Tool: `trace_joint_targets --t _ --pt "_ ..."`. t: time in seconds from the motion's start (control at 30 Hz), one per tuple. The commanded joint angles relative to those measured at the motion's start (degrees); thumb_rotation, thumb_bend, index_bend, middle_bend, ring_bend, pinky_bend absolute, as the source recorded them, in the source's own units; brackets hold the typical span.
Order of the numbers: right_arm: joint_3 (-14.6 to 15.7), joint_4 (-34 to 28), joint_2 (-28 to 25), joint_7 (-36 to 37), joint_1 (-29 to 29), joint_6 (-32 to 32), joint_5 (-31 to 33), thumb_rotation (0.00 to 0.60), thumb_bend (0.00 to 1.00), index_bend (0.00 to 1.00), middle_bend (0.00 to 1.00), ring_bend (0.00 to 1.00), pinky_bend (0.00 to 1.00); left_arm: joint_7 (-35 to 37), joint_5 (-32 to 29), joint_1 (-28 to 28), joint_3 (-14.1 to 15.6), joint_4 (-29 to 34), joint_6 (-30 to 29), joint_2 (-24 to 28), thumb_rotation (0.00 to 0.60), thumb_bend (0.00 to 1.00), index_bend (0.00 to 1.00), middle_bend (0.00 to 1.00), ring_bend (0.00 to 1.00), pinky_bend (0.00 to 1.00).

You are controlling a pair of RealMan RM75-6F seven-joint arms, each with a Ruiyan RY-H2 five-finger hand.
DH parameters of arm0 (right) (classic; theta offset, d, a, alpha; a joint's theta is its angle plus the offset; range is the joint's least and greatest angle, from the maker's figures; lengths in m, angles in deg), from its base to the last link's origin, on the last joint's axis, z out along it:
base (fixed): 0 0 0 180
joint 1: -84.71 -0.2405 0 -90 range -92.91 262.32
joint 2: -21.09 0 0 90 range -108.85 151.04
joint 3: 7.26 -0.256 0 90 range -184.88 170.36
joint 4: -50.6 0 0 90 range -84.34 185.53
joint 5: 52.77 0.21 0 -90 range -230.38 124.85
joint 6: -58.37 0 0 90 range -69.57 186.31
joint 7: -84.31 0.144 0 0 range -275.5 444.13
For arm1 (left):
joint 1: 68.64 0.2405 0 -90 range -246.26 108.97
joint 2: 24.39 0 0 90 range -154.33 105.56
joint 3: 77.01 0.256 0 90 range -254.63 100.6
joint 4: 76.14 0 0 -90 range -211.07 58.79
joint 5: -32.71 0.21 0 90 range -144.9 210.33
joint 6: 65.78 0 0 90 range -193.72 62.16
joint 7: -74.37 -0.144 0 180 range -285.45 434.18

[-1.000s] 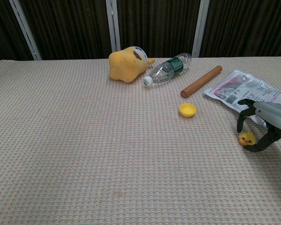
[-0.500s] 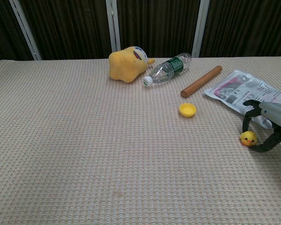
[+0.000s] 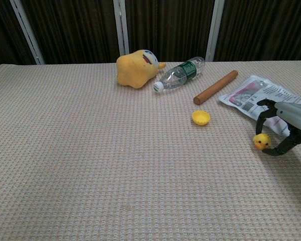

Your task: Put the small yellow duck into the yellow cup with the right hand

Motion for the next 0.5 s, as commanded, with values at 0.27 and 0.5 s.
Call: trace_joint_targets --t 0.27,0.5 --pt "-2.79 -2.68 -0.06 -3.14 -3.76 0.17 -1.87 0.6 0.21 0.51 0.0 0.0 0.0 0.18 0.59 -0.02 0.01 -0.08 -0.45 -0.06 0.6 0.0 0.0 0.0 0.0 0.11" --pt "-5.41 -1.43 1.59 -5.44 -7.7 -1.98 -0.57 0.6 0.21 0.51 0.0 0.0 0.0 0.74 1.44 -0.01 0.08 -0.65 -1.11 -0.27 0.6 0.0 0.0 0.0 0.0 0.11"
